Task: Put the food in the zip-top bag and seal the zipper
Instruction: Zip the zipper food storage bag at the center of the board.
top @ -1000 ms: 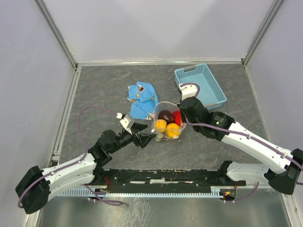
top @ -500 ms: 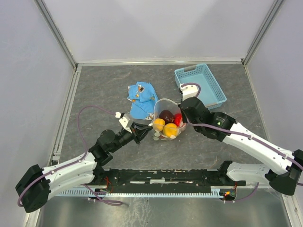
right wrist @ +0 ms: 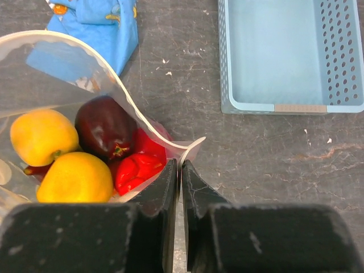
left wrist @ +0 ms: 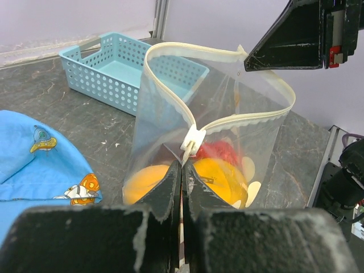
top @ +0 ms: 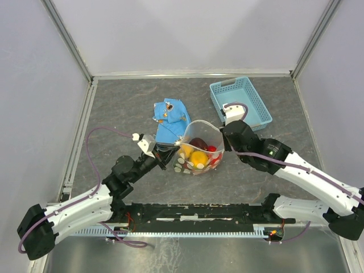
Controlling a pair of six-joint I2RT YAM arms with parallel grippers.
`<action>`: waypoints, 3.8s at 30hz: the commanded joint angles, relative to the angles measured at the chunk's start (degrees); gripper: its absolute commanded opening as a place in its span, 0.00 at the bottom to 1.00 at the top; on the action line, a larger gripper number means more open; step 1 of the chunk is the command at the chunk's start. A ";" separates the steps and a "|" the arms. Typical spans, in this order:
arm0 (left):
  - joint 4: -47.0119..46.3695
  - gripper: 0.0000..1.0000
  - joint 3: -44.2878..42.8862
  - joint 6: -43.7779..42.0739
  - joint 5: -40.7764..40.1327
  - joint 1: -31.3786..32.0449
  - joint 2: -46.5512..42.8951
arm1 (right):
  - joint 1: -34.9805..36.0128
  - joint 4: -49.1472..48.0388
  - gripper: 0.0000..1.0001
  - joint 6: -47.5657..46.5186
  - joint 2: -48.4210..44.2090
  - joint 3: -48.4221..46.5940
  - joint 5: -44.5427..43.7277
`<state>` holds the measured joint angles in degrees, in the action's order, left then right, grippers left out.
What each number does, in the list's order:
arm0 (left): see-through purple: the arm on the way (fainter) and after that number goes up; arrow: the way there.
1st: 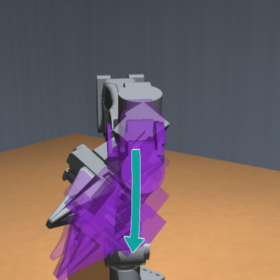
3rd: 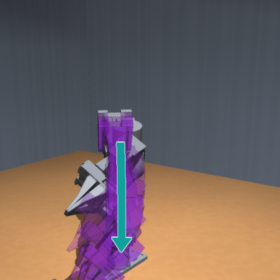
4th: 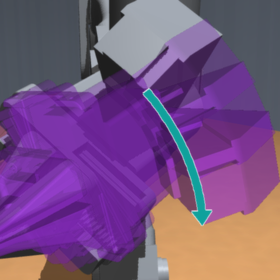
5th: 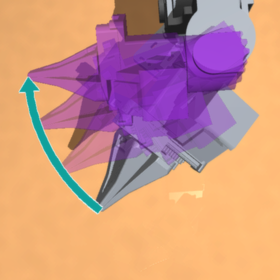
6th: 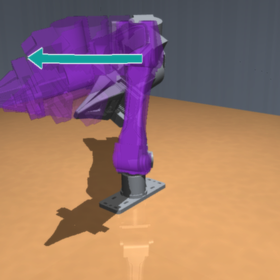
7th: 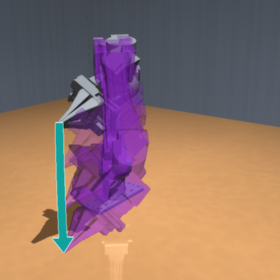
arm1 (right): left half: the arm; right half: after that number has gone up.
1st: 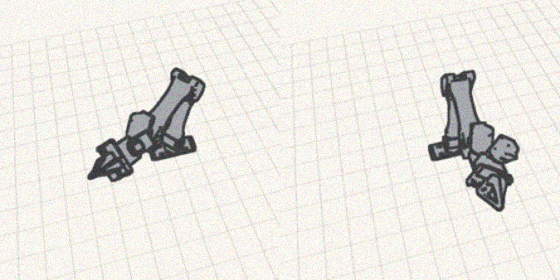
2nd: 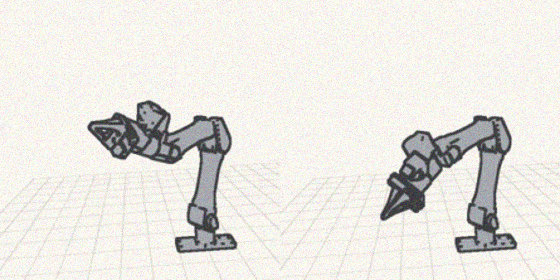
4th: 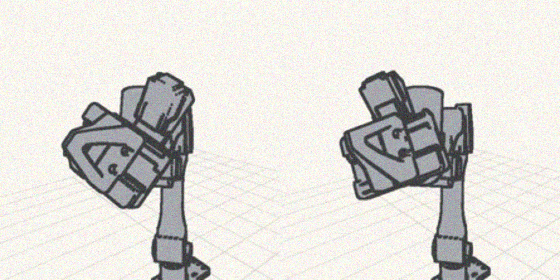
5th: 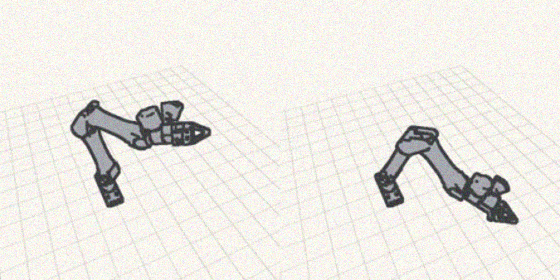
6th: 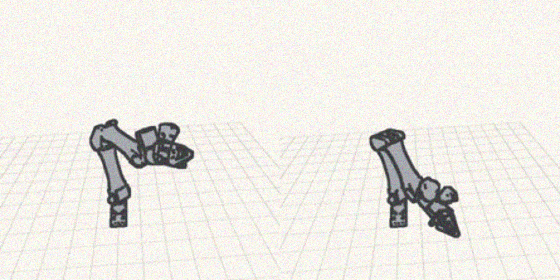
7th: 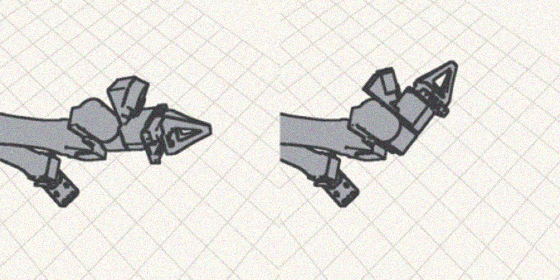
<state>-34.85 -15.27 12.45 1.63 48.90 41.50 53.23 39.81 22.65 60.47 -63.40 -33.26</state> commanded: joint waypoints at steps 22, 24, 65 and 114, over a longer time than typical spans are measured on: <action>2.59 0.03 0.14 -5.43 -3.16 0.14 -4.32 | 0.09 6.22 0.71 -24.97 1.08 -9.75 39.42; 2.76 0.03 0.23 -5.48 -3.31 0.09 -4.60 | 0.12 6.90 0.71 -26.52 4.11 -10.13 41.14; 3.73 0.03 0.77 -6.03 -6.74 0.05 -5.32 | 0.19 1.91 0.15 -28.44 4.56 -8.81 31.71; 3.58 0.03 1.46 -5.39 -5.13 -0.15 -7.70 | 0.09 -1.70 0.02 -33.68 6.66 -7.83 37.75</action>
<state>-28.82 -13.58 9.69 -4.08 48.90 35.40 53.23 41.82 -10.96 70.00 -70.74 6.15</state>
